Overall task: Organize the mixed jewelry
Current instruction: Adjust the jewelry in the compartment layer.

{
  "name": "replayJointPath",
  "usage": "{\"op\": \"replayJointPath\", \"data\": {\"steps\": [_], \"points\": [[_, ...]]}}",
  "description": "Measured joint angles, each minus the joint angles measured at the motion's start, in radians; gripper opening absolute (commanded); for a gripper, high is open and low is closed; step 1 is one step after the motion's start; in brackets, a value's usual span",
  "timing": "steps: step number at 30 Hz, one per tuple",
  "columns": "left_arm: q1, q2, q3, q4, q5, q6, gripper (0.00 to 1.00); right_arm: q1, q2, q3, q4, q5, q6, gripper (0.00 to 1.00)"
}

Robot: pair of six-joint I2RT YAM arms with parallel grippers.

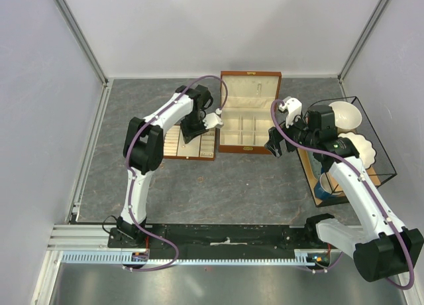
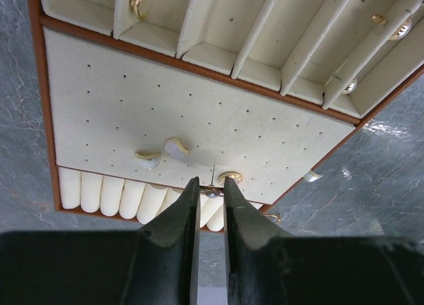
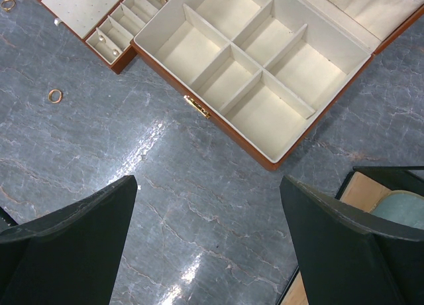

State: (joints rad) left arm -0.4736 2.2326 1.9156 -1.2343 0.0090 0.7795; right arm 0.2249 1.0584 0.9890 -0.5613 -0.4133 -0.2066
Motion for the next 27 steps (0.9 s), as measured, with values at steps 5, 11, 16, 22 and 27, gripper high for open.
{"op": "replayJointPath", "data": {"steps": [5, 11, 16, 22, 27], "points": [[0.0, 0.005, -0.005, -0.006, -0.004, 0.0, 0.06, 0.0, 0.0, 0.0, 0.0, 0.0, 0.0, 0.98], [-0.005, 0.027, -0.008, -0.009, -0.02, 0.001, 0.06, 0.0, 0.0, 0.0, 0.0, 0.0, 0.0, 0.98], [-0.012, 0.028, -0.008, -0.01, -0.034, 0.001, 0.06, 0.0, 0.0, 0.0, 0.0, 0.0, 0.0, 0.98], [-0.013, 0.028, -0.006, -0.01, -0.034, 0.0, 0.05, 0.0, -0.002, 0.0, 0.0, 0.0, 0.0, 0.98], [-0.013, 0.028, -0.005, -0.011, -0.034, 0.0, 0.04, 0.0, -0.005, 0.0, 0.0, 0.0, 0.0, 0.98]]}}
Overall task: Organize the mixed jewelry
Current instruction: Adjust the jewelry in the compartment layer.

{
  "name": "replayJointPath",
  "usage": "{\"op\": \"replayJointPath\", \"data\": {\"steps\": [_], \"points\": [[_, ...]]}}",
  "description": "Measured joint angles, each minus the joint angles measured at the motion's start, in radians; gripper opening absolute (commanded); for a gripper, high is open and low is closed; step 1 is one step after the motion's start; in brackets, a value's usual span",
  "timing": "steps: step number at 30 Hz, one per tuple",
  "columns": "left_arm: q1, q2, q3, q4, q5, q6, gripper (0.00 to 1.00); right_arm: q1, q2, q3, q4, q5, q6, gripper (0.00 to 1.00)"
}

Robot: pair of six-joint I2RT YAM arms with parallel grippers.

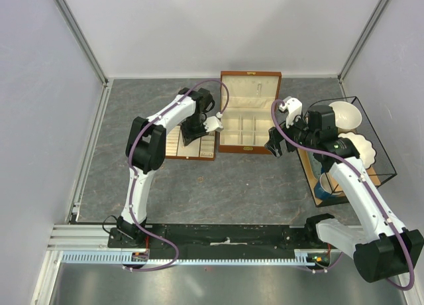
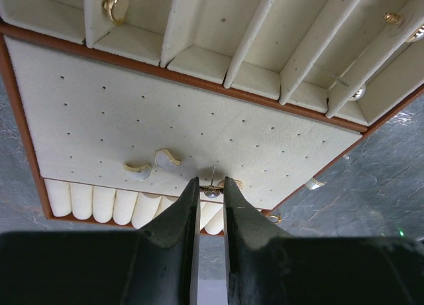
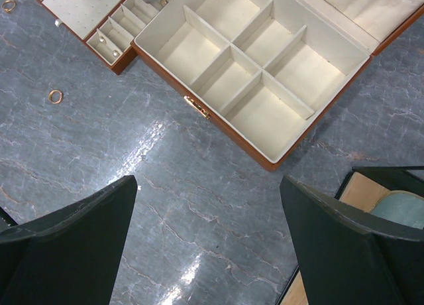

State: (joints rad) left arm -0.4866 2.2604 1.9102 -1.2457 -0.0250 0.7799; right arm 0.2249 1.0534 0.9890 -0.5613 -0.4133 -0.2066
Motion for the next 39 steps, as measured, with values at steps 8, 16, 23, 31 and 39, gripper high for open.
{"op": "replayJointPath", "data": {"steps": [8, 16, 23, 31, 39], "points": [[0.0, 0.0, 0.002, -0.001, 0.0, 0.0, 0.02, 0.0, 0.0, 0.0, 0.0, 0.0, 0.0, 0.98], [0.0, 0.0, 0.004, -0.001, 0.026, 0.0, 0.02, 0.0, 0.0, 0.0, 0.0, 0.0, 0.0, 0.98], [0.0, 0.0, 0.006, -0.001, 0.029, 0.0, 0.02, 0.0, 0.0, 0.0, 0.0, 0.0, 0.0, 0.98], [0.0, 0.0, 0.008, -0.001, 0.031, 0.0, 0.02, 0.0, 0.0, 0.0, 0.0, 0.0, 0.0, 0.98], [0.0, 0.0, 0.008, -0.001, 0.03, 0.0, 0.02, 0.0, 0.0, 0.0, 0.0, 0.0, 0.0, 0.98]]}}
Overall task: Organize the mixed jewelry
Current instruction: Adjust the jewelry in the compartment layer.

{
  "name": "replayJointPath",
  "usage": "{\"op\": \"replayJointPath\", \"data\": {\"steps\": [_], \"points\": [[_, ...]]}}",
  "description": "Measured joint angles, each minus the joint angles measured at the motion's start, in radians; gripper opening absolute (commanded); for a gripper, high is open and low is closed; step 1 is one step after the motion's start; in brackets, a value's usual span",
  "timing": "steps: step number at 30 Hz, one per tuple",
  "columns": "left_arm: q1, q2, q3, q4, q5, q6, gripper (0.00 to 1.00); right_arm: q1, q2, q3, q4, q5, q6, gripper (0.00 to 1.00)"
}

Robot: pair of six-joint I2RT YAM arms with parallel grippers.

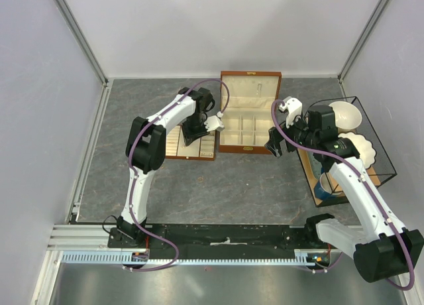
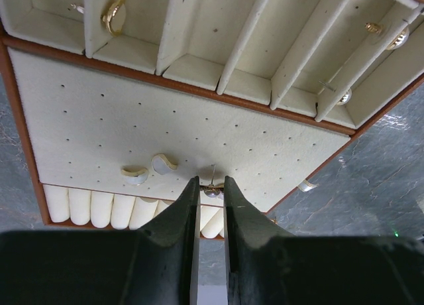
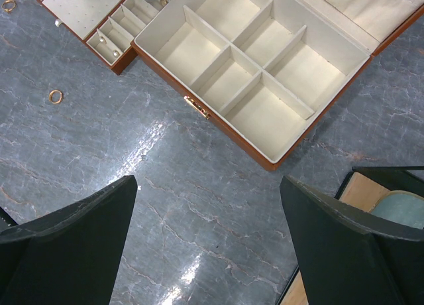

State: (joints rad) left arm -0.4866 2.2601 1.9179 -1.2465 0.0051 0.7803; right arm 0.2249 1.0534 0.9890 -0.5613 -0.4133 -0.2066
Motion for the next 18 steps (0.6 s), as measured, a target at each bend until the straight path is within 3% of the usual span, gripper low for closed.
{"op": "replayJointPath", "data": {"steps": [18], "points": [[0.015, 0.0, 0.0, 0.003, 0.0, 0.0, 0.02, 0.0, -0.003, 0.0, 0.0, 0.0, 0.0, 0.98]]}}
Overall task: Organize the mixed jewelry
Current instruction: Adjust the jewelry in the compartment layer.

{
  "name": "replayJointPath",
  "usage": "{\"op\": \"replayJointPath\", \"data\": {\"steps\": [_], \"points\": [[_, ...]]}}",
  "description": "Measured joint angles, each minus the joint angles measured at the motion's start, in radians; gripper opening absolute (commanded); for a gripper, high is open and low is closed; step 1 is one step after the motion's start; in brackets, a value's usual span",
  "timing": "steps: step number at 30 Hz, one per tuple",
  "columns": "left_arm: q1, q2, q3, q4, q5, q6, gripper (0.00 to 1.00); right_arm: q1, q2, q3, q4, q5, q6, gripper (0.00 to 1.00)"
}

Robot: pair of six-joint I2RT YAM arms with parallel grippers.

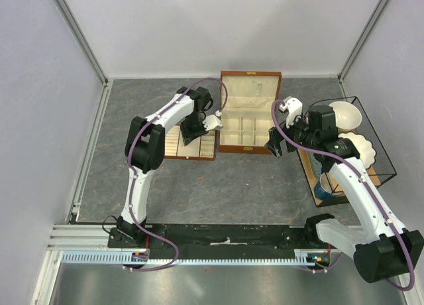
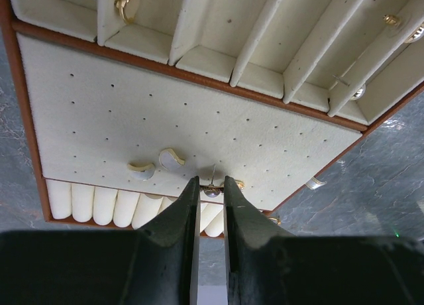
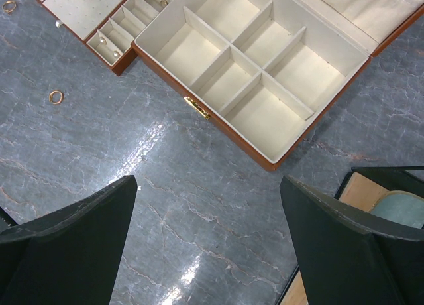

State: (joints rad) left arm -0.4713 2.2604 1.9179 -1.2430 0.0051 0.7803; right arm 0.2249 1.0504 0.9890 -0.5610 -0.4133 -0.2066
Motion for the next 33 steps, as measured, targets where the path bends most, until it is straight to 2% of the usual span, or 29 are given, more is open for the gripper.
{"op": "replayJointPath", "data": {"steps": [33], "points": [[0.0, -0.001, 0.004, 0.001, 0.031, 0.0, 0.01, 0.0, -0.003, 0.0, 0.0, 0.0, 0.0, 0.98]]}}
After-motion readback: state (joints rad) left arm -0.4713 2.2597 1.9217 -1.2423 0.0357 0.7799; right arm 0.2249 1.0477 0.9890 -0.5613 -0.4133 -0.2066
